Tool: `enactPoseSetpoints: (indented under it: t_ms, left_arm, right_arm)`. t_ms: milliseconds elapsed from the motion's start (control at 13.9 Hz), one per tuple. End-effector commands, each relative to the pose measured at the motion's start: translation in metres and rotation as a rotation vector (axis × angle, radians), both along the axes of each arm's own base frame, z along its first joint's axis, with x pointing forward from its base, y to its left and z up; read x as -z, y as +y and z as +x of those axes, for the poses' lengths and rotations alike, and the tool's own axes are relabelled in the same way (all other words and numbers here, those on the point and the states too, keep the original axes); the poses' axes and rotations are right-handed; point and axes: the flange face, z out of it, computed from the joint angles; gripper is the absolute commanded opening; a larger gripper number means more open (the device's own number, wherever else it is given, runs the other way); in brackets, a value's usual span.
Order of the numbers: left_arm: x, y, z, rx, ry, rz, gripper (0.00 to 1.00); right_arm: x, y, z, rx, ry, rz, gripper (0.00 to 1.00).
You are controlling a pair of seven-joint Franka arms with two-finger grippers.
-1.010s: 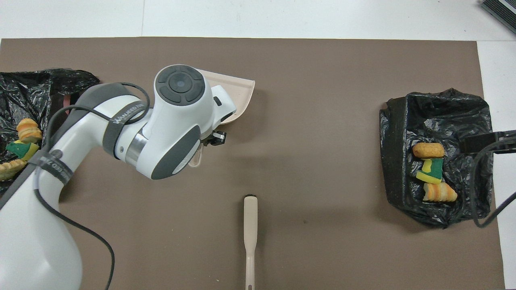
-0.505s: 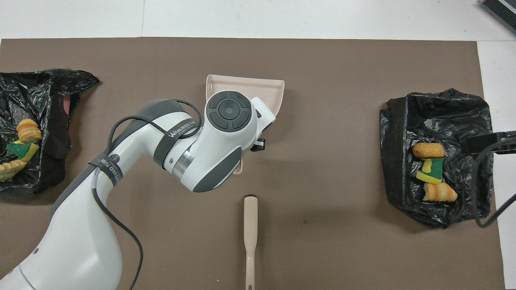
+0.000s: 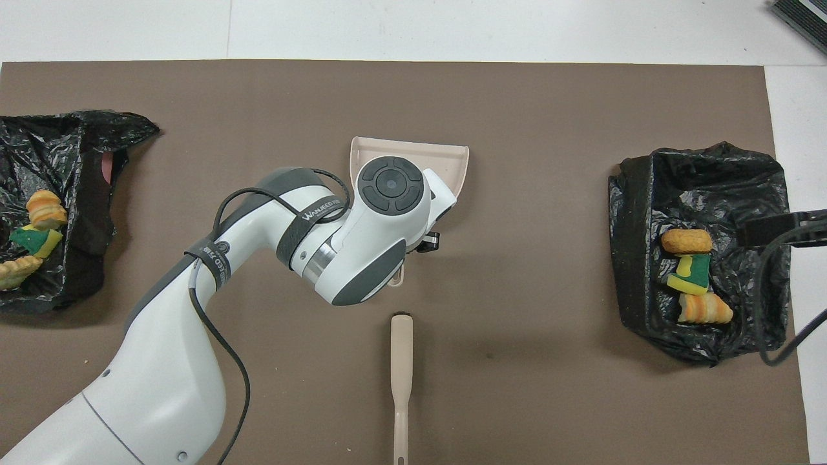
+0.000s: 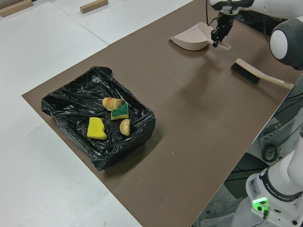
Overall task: Sweep and dump trash in bin
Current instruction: 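Return the dustpan to table center with the left gripper and release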
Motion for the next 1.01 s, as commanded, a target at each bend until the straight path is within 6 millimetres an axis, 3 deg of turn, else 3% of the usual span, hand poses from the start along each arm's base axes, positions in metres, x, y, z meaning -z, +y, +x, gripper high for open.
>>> enactPoseSetpoints:
  t_ms: [0,72,144,216,361,794,938]
  left_arm:
    - [-0.006,0.000,0.000,-0.012,0.018,0.034,0.71]
    - [-0.007,0.003,0.001,-0.013,0.014,0.040,0.96]
    - [-0.005,0.010,0.006,-0.019,-0.001,0.059,1.00]
    - [-0.008,0.014,0.007,-0.020,-0.012,0.074,1.00]
    - [-0.033,0.035,0.015,-0.043,-0.049,0.093,1.00]
    - [-0.101,0.121,0.017,-0.045,-0.114,0.158,1.00]
    - [-0.132,0.160,0.019,-0.030,-0.108,0.118,1.00]
  right_arm:
    - [-0.001,-0.002,-0.004,-0.024,0.014,0.017,1.00]
    - [-0.001,-0.002,-0.004,-0.024,0.014,0.017,1.00]
    - [-0.001,-0.002,-0.004,-0.024,0.014,0.017,1.00]
    - [-0.001,-0.002,-0.004,-0.024,0.014,0.017,1.00]
    - [-0.001,-0.001,-0.004,-0.026,0.014,0.017,1.00]
    - [-0.001,-0.002,-0.004,-0.024,0.014,0.017,1.00]
    - [-0.001,-0.002,-0.004,-0.024,0.014,0.017,1.00]
